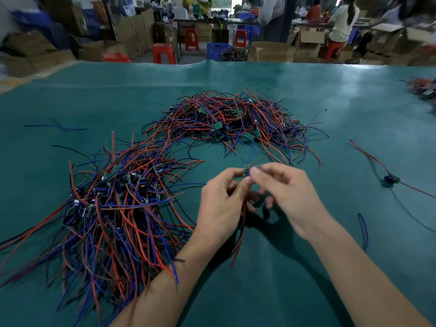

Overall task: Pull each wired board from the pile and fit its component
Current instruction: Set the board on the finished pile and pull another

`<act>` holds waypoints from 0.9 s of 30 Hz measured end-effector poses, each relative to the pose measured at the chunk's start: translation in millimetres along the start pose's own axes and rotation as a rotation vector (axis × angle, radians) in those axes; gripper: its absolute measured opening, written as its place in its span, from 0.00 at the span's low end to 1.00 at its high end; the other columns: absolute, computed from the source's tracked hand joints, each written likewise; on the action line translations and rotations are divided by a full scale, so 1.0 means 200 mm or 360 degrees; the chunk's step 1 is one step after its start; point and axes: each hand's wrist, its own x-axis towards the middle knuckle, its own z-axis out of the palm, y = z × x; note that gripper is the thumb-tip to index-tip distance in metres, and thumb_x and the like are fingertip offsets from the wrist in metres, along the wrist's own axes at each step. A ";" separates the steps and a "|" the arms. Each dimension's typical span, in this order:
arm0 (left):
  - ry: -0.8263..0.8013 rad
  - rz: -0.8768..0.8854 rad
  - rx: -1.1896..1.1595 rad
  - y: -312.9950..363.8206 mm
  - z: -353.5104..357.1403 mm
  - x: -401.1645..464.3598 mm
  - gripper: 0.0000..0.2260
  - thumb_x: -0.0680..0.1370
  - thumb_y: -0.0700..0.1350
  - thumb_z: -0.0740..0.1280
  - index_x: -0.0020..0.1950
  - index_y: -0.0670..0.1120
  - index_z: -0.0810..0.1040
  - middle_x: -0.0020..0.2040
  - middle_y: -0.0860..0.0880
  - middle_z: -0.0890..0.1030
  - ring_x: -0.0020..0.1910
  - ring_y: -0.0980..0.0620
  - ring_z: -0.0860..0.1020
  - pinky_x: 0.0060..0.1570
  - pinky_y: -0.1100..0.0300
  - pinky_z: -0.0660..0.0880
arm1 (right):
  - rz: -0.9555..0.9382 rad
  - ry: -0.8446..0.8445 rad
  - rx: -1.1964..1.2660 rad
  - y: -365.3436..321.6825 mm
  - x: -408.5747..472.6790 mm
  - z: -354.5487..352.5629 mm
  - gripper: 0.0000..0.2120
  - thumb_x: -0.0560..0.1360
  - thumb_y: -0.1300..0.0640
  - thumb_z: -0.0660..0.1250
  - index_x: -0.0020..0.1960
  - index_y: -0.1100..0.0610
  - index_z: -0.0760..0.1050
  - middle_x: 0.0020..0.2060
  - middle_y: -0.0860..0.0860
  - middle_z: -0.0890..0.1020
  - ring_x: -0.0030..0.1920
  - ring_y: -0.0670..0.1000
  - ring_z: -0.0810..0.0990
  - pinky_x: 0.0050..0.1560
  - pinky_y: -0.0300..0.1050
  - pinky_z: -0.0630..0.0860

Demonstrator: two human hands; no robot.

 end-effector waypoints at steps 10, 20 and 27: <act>-0.0122 -0.0131 0.0070 0.01 0.02 -0.01 0.08 0.82 0.42 0.68 0.44 0.47 0.83 0.34 0.44 0.84 0.24 0.52 0.77 0.26 0.59 0.77 | -0.0227 -0.0002 -0.0013 0.00 0.01 -0.05 0.08 0.72 0.64 0.77 0.44 0.55 0.80 0.37 0.50 0.86 0.37 0.47 0.81 0.36 0.37 0.76; -0.0187 -0.0095 0.0359 -0.02 0.03 -0.02 0.09 0.81 0.42 0.67 0.43 0.45 0.84 0.35 0.48 0.85 0.28 0.52 0.82 0.34 0.62 0.78 | -0.0842 0.0328 0.0383 -0.60 0.06 0.08 0.05 0.73 0.62 0.75 0.47 0.58 0.80 0.34 0.48 0.85 0.34 0.47 0.81 0.34 0.40 0.76; -0.0173 -0.0116 0.0389 -0.02 0.03 -0.02 0.06 0.81 0.46 0.65 0.49 0.48 0.82 0.36 0.48 0.85 0.27 0.55 0.79 0.36 0.62 0.76 | -0.0794 -0.0485 -0.1062 -0.63 0.30 0.52 0.20 0.77 0.43 0.70 0.46 0.61 0.84 0.39 0.57 0.85 0.41 0.55 0.82 0.44 0.50 0.79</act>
